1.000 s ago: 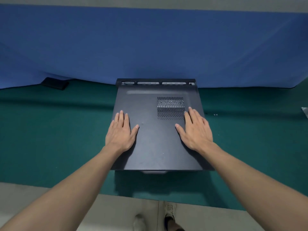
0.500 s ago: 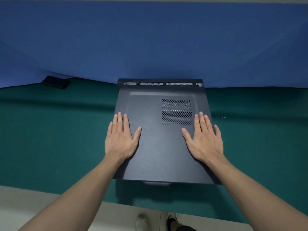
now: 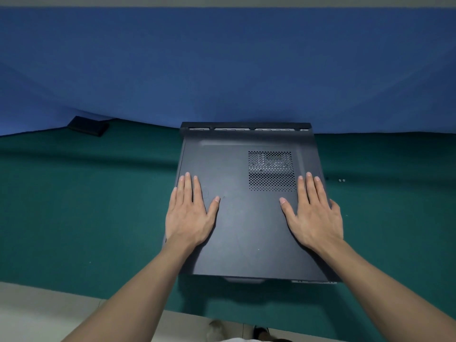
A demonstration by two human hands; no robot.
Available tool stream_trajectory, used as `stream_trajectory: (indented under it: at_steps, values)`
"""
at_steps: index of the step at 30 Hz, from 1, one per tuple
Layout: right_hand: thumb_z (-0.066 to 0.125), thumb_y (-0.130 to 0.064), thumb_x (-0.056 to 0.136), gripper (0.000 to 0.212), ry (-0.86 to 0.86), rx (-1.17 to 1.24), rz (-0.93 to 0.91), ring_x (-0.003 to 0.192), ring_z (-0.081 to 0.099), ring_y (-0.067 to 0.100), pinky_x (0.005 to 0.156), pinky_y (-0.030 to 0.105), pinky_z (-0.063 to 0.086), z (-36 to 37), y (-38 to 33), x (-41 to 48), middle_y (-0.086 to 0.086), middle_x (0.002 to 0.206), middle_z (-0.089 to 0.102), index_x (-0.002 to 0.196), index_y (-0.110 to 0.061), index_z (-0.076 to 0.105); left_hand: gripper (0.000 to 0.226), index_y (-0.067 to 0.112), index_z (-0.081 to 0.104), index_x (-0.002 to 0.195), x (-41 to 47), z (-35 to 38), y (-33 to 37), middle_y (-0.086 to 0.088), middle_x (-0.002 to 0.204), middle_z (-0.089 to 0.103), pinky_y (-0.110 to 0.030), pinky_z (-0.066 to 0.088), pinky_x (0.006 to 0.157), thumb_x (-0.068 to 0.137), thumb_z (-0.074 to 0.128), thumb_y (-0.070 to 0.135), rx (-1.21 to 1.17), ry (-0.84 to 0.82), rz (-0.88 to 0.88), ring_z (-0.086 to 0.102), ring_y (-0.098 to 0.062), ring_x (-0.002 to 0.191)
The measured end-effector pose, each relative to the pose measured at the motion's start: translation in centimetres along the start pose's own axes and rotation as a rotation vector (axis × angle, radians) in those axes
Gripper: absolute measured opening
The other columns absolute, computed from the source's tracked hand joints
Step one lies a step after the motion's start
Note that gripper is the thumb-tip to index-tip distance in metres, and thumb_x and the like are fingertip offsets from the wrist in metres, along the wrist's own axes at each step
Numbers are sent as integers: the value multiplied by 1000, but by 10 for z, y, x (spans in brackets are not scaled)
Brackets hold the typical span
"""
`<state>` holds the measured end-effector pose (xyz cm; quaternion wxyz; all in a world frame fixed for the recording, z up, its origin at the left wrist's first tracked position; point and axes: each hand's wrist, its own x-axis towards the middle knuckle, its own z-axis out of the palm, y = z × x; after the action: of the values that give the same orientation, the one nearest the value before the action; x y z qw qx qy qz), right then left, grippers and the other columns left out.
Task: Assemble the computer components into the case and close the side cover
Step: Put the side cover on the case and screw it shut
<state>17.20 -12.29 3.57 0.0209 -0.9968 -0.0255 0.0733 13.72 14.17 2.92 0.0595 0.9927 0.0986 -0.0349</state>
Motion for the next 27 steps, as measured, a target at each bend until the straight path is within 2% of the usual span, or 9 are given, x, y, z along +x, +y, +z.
stream_trajectory:
  at_steps: [10, 15, 17, 19, 21, 23, 25, 27]
  values:
    - [-4, -66, 89, 78, 23, -33, 14, 147, -13, 15, 113, 51, 20, 3, -6, 7, -2, 161, -10, 153, -22, -5, 84, 12, -9, 154, 15, 3, -5, -4, 161, -15, -33, -10, 119, 92, -1, 69, 11, -1, 27, -20, -13, 146]
    - [-1, -68, 88, 76, 14, -22, 36, 146, -14, 21, 106, 54, 28, 3, -6, 10, -3, 161, -11, 152, -27, -5, 84, 13, -7, 154, 17, 3, -4, -3, 162, -12, -34, -9, 120, 91, 0, 69, 9, -6, 21, -18, -13, 147]
    - [4, -71, 88, 75, -5, 22, 95, 144, -3, 35, 101, 55, 33, 1, -7, 6, 1, 160, -12, 151, -32, -5, 80, 15, 1, 155, 12, 0, -3, -4, 163, -7, -39, -4, 120, 94, 6, 65, 3, 11, -2, -13, -16, 148]
    - [12, -72, 87, 77, -3, 87, 183, 133, 23, 44, 97, 52, 38, -2, -7, -5, 13, 158, -2, 152, -30, 1, 72, 20, 9, 155, 0, -3, -4, -8, 163, 1, -46, 11, 119, 96, 13, 61, -16, 26, -91, -5, -24, 150]
    - [16, -71, 88, 81, 2, 134, 240, 123, 39, 42, 92, 47, 43, -1, -4, -24, 21, 152, 14, 152, -22, 5, 69, 25, 12, 155, -18, -5, -7, -15, 161, 10, -50, 32, 109, 96, 17, 61, -77, -1, -214, 15, -34, 146]
    - [17, -71, 88, 80, 15, 152, 258, 118, 47, 38, 85, 45, 46, 3, 3, -47, 20, 145, 27, 151, -22, 7, 69, 28, 13, 154, -36, -6, -12, -16, 155, 22, -48, 44, 95, 95, 19, 63, -121, -27, -264, 39, -36, 133]
    - [16, -71, 87, 78, 18, 154, 270, 112, 53, 35, 78, 42, 48, 6, 11, -68, 18, 139, 37, 150, -25, 7, 68, 29, 16, 152, -53, -6, -16, -16, 150, 30, -47, 46, 90, 95, 22, 63, -150, -24, -258, 48, -37, 124]
    - [17, -71, 87, 78, 41, 201, 257, 108, 55, 35, 77, 41, 47, 11, 17, -86, 16, 135, 42, 151, -27, 10, 70, 27, 21, 151, -69, -6, -20, -19, 147, 34, -47, 45, 92, 93, 24, 65, -194, -12, -237, 48, -40, 123]
